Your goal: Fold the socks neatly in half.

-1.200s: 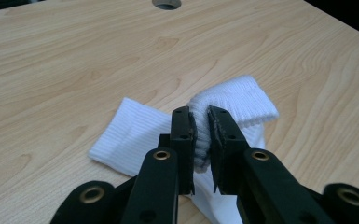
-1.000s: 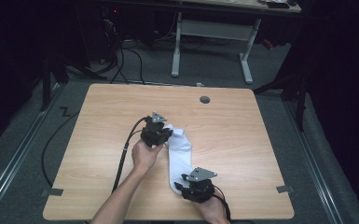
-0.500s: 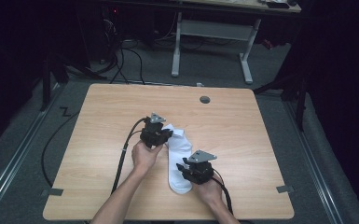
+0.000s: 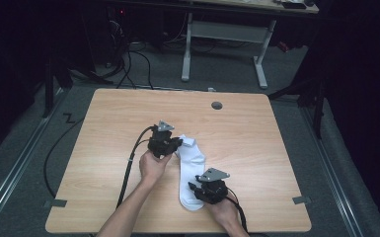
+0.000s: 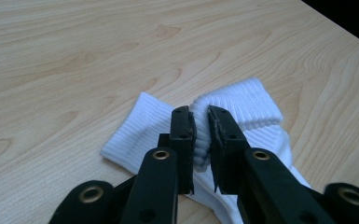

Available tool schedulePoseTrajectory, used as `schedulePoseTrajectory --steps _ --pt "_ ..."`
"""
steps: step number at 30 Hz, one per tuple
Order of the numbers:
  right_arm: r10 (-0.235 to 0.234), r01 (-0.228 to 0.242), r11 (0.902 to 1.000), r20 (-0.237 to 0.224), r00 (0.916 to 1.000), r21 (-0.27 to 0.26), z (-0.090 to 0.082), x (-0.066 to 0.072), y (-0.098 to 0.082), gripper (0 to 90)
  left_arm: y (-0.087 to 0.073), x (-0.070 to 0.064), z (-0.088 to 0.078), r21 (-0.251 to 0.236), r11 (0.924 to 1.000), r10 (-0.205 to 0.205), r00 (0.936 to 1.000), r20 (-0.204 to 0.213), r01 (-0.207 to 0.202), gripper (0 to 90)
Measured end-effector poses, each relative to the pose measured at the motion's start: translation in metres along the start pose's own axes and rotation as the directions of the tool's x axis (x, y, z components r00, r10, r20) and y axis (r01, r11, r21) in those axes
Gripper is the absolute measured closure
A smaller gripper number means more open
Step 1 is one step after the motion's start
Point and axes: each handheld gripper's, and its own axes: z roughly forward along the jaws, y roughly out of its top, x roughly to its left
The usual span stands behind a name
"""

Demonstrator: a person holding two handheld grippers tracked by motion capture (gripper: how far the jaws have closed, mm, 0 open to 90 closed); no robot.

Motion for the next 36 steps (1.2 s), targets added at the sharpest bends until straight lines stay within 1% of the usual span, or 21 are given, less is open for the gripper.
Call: schedulePoseTrajectory --steps 3,6,8,10,12,15,17,19,21,23,25,26,28,31,33,34,36 --pt "-0.004 0.004 1.0000 0.002 1.0000 -0.001 -0.002 0.002 -0.002 60.0 -0.001 0.001 0.001 0.009 0.9999 -0.003 1.0000 -0.007 0.004 80.1" --pt "-0.004 0.004 1.0000 0.003 1.0000 -0.002 -0.003 0.003 -0.003 60.0 -0.002 0.004 0.004 0.015 0.9995 -0.028 0.9994 -0.023 0.028 79.2" --pt "-0.004 0.004 1.0000 0.003 1.0000 -0.002 -0.003 0.003 -0.003 59.9 -0.004 0.006 0.005 0.010 0.9993 -0.035 0.9987 -0.036 0.036 78.7" --pt "-0.005 0.005 1.0000 0.004 1.0000 -0.002 -0.003 0.003 -0.003 59.9 -0.007 0.007 0.008 0.017 0.9988 -0.045 0.9979 -0.046 0.046 78.6" --pt "-0.004 0.004 1.0000 0.003 1.0000 -0.001 -0.002 0.003 -0.002 59.9 -0.008 0.008 0.012 0.033 0.9986 -0.039 0.9975 -0.059 0.041 78.6" --pt "-0.006 0.006 1.0000 0.005 1.0000 0.000 -0.002 0.003 -0.002 59.9 -0.010 0.010 0.017 0.042 0.9979 -0.046 0.9969 -0.064 0.049 77.9" --pt "-0.005 0.005 1.0000 0.004 1.0000 0.000 -0.002 0.003 -0.002 59.9 -0.011 0.009 0.019 0.048 0.9978 -0.042 0.9974 -0.060 0.045 75.8" --pt "-0.005 0.005 1.0000 0.005 1.0000 0.001 -0.002 0.003 -0.002 59.9 -0.011 0.006 0.018 0.051 0.9981 -0.031 0.9979 -0.056 0.034 71.0" --pt "-0.005 0.005 1.0000 0.004 1.0000 0.000 -0.002 0.003 -0.002 59.9 -0.009 0.001 0.014 0.039 0.9992 0.000 0.9984 -0.056 0.002 66.3" --pt "-0.006 0.006 1.0000 0.005 1.0000 0.001 -0.002 0.003 -0.002 59.9 -0.009 -0.002 0.010 0.029 0.9994 0.019 0.9985 -0.051 -0.017 61.5" --pt "-0.006 0.006 1.0000 0.005 1.0000 0.001 -0.002 0.003 -0.002 59.8 -0.008 -0.004 0.009 0.030 0.9987 0.043 0.9977 -0.053 -0.041 57.8" --pt "-0.006 0.006 1.0000 0.005 1.0000 0.001 -0.002 0.003 -0.002 59.9 -0.009 -0.005 0.010 0.036 0.9981 0.053 0.9968 -0.060 -0.051 57.5" --pt "-0.006 0.006 1.0000 0.005 1.0000 0.001 -0.002 0.003 -0.002 59.9 -0.010 -0.003 0.015 0.062 0.9967 0.058 0.9950 -0.081 -0.054 58.8" --pt "-0.005 0.005 1.0000 0.005 1.0000 0.002 -0.002 0.003 -0.002 59.9 -0.014 0.002 0.025 0.109 0.9934 0.050 0.9926 -0.111 -0.037 66.2" --pt "-0.007 0.007 1.0000 0.006 1.0000 0.001 -0.002 0.003 -0.002 59.8 -0.016 0.005 0.030 0.128 0.9914 0.041 0.9918 -0.121 -0.025 72.7" --pt "-0.006 0.006 1.0000 0.005 1.0000 0.002 -0.002 0.003 -0.002 59.8 -0.017 0.005 0.032 0.137 0.9903 0.041 0.9913 -0.126 -0.023 75.5" --pt "-0.008 0.008 1.0000 0.006 1.0000 0.001 -0.002 0.003 -0.002 59.9 -0.018 0.005 0.034 0.149 0.9883 0.055 0.9886 -0.140 -0.033 79.4"
